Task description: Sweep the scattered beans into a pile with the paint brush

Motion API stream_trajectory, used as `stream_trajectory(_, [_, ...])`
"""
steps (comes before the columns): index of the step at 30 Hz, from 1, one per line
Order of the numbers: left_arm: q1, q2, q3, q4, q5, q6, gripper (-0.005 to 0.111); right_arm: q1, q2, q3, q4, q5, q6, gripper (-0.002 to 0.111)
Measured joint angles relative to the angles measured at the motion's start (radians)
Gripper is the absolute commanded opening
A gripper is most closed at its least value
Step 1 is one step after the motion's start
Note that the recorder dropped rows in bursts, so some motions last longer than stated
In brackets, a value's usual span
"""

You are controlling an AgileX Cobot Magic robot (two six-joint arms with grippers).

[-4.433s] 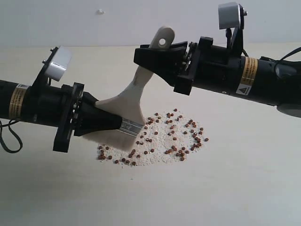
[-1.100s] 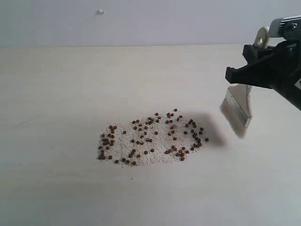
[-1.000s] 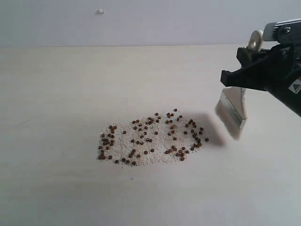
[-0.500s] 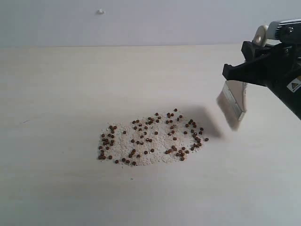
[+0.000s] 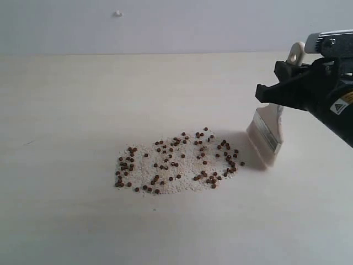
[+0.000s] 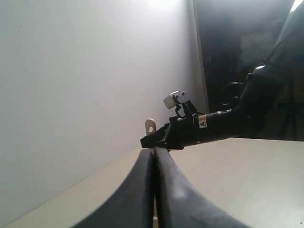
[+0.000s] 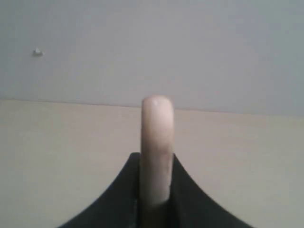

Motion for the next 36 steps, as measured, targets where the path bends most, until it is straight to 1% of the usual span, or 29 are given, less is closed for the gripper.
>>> stream_trajectory(2, [0.0, 0.0, 0.0, 0.0, 0.0, 0.0, 0.0, 0.02, 0.0, 0.0, 0.049, -0.032, -0.011, 0.0])
stream_trajectory(5, [0.0, 0.0, 0.0, 0.002, 0.0, 0.0, 0.0, 0.118, 0.0, 0.0, 0.175, -0.088, -0.106, 0.0])
stream_trajectory(6, [0.0, 0.0, 0.0, 0.002, 0.0, 0.0, 0.0, 0.136, 0.0, 0.0, 0.203, -0.088, -0.127, 0.0])
stream_trajectory(8, [0.0, 0.0, 0.0, 0.002, 0.0, 0.0, 0.0, 0.182, 0.0, 0.0, 0.317, -0.088, -0.209, 0.0])
stream_trajectory(12, [0.0, 0.0, 0.0, 0.005, 0.0, 0.0, 0.0, 0.241, 0.015, 0.0, 0.375, -0.104, -0.233, 0.0])
stream_trajectory(17, [0.0, 0.0, 0.0, 0.005, 0.0, 0.0, 0.0, 0.256, 0.076, -0.002, 0.429, -0.165, -0.232, 0.0])
stream_trajectory(22, [0.0, 0.0, 0.0, 0.005, 0.0, 0.0, 0.0, 0.256, 0.124, -0.006, 0.428, -0.221, -0.18, 0.0])
stream_trajectory(29, [0.0, 0.0, 0.0, 0.007, 0.0, 0.0, 0.0, 0.262, 0.166, -0.008, 0.378, -0.237, -0.071, 0.0])
stream_trajectory(36, [0.0, 0.0, 0.0, 0.013, 0.0, 0.0, 0.0, 0.262, 0.166, -0.008, 0.349, -0.227, -0.002, 0.0])
